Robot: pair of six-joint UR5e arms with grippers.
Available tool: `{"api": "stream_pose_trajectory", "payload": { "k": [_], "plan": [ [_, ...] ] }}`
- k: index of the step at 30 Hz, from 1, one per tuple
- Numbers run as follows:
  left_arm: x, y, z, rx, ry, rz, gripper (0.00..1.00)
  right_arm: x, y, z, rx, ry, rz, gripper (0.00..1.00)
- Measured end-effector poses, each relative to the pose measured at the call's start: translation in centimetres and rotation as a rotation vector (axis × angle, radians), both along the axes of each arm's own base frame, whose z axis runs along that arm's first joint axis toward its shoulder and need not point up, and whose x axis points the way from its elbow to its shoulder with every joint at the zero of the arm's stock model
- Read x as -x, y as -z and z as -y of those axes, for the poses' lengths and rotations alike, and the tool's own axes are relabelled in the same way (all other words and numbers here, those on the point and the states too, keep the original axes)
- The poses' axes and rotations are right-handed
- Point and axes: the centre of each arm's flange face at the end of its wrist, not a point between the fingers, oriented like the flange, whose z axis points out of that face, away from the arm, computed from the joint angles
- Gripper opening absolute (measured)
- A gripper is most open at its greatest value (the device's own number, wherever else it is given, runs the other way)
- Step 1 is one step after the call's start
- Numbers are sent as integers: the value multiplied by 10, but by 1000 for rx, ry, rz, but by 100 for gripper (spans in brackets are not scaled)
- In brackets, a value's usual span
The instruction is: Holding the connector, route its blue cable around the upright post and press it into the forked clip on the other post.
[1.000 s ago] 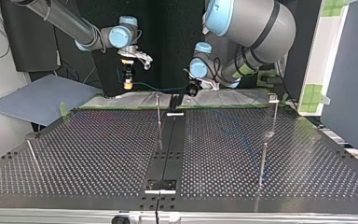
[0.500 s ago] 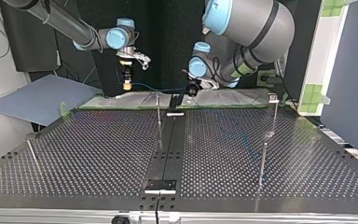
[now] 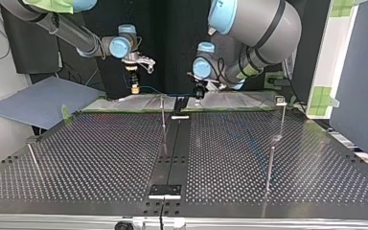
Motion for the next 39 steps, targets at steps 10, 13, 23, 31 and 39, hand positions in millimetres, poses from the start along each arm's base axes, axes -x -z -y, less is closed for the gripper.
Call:
{"api": "stream_pose_trajectory", "payload": {
  "k": [10,13,23,31,39],
  "plan": [
    [4,-1,8,96,-22,2,100,-6,1,-2,-11,-77,14,13],
    [7,-1,12,114,-13,-1,100,-7,2,-2,-14,-87,15,13],
    [16,0,25,161,54,-36,100,-7,3,-4,-24,-92,11,13],
    [26,0,38,163,76,-36,100,-11,3,-6,-18,-104,13,15],
    [32,-1,43,156,54,-27,100,-18,2,-9,-14,-156,24,15]
  ]
}}
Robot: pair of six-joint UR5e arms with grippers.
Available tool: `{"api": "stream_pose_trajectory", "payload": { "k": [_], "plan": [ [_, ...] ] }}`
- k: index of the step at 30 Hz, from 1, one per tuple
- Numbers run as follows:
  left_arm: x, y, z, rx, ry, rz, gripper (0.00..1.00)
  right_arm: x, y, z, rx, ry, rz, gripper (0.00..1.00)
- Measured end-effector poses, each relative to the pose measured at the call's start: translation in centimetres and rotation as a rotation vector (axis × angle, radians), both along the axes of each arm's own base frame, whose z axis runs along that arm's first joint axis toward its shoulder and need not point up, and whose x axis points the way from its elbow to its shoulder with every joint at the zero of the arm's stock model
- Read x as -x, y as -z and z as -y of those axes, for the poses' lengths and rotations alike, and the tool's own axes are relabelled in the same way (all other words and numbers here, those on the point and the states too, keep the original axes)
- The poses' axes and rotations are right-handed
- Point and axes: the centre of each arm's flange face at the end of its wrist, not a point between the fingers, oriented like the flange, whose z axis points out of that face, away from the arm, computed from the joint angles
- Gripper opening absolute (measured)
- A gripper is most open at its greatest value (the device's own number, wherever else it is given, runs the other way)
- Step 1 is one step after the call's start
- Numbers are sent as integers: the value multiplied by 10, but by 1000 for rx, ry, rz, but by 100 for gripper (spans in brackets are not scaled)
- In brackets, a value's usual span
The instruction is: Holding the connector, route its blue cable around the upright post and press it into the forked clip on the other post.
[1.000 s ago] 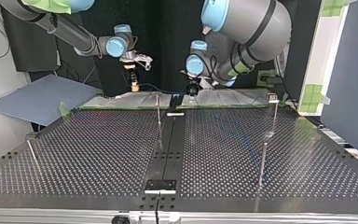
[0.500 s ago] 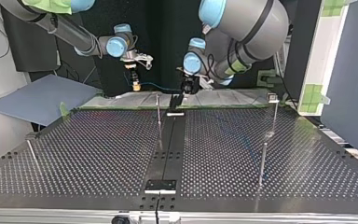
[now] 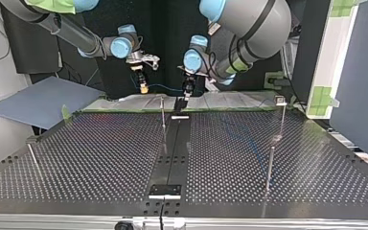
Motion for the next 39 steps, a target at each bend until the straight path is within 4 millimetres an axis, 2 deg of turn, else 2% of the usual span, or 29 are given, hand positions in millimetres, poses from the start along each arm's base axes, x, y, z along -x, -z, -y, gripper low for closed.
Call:
{"api": "stream_pose_trajectory", "payload": {
  "k": [17,29,39],
  "plan": [
    [15,-1,11,-18,-53,19,100,-7,-1,0,-7,-73,30,15],
    [34,-13,33,-25,-66,46,100,-9,-1,-1,-10,-87,34,15],
    [40,-14,39,-20,-55,48,100,-10,-1,-2,-14,-88,35,15]
  ]
}}
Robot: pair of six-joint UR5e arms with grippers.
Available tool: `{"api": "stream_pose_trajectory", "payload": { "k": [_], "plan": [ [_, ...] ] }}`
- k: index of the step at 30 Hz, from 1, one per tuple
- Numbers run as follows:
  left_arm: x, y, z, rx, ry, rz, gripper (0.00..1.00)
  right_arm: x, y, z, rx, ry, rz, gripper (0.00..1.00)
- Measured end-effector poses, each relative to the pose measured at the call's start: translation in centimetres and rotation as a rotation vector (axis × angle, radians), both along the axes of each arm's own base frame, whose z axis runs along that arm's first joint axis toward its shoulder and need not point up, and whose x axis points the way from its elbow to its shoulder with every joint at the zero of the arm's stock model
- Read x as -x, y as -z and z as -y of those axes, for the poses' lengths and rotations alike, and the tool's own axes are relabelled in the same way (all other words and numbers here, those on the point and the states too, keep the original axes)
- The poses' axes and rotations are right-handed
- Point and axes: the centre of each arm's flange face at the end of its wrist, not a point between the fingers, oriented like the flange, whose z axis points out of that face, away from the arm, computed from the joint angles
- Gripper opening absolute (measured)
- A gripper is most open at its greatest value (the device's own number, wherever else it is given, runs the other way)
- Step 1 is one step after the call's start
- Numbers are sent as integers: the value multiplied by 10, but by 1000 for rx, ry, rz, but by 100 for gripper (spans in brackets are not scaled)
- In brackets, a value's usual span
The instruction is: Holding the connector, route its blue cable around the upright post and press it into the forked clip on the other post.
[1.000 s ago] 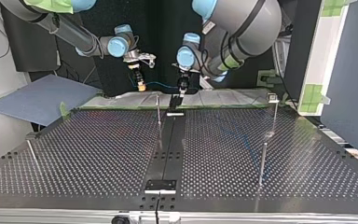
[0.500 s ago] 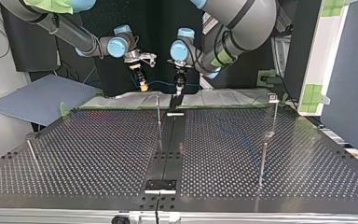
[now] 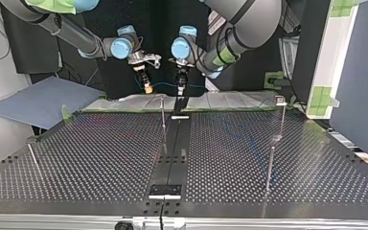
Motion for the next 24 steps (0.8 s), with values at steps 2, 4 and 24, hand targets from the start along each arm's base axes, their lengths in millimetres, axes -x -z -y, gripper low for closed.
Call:
{"api": "stream_pose_trajectory", "payload": {
  "k": [2,4,24],
  "plan": [
    [0,0,0,0,1,1,89,0,0,0,-1,0,0,15],
    [1,0,1,0,0,1,80,0,0,0,-2,0,-1,15],
    [-6,-2,-15,-18,-126,22,7,0,1,-1,-6,-1,-3,15]
  ]
}}
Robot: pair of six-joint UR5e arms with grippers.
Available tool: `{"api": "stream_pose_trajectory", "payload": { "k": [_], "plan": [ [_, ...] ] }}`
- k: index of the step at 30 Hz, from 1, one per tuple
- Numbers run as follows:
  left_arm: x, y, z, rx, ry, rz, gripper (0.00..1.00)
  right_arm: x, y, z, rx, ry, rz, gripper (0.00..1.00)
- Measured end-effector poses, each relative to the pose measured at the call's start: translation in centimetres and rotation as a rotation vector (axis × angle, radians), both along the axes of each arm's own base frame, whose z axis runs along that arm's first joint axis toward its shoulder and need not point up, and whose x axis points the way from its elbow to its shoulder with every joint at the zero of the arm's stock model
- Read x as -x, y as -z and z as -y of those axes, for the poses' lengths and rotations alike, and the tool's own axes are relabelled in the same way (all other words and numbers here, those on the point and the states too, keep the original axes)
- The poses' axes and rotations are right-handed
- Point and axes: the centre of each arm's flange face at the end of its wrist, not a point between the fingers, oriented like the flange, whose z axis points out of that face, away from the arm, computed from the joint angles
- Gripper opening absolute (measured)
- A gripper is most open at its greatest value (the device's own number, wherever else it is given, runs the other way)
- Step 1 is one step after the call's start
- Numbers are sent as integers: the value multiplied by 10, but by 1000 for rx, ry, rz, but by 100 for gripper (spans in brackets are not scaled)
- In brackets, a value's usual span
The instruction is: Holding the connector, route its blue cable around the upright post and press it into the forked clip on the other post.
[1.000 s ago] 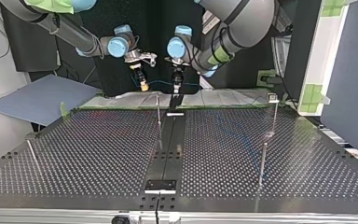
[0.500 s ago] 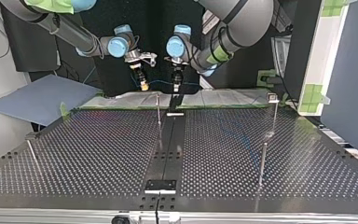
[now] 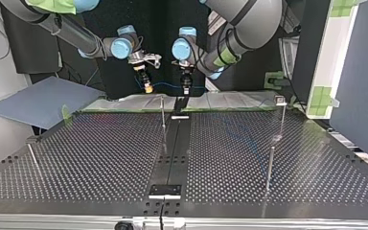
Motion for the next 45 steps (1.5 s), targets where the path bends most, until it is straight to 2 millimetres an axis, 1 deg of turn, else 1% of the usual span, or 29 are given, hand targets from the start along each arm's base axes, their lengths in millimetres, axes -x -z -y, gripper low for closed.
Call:
{"api": "stream_pose_trajectory", "payload": {
  "k": [11,14,15,19,20,33,39,45],
  "plan": [
    [3,-1,-5,-27,-76,14,7,2,0,2,0,6,1,15],
    [4,-1,-4,-29,-78,15,7,2,0,2,0,7,1,15],
    [4,-1,-4,-30,-77,15,4,2,0,2,0,7,1,15],
    [6,-2,-1,-41,-69,20,4,2,0,2,0,7,1,15],
    [6,-2,-1,-43,-67,20,2,2,0,2,0,6,1,15],
    [8,-2,1,-53,-61,22,2,1,0,1,-3,3,3,15],
    [13,-2,4,-58,-69,23,2,3,0,3,-4,8,3,15],
    [23,-3,12,-62,-63,25,2,5,-1,6,-6,14,1,15]
  ]
}}
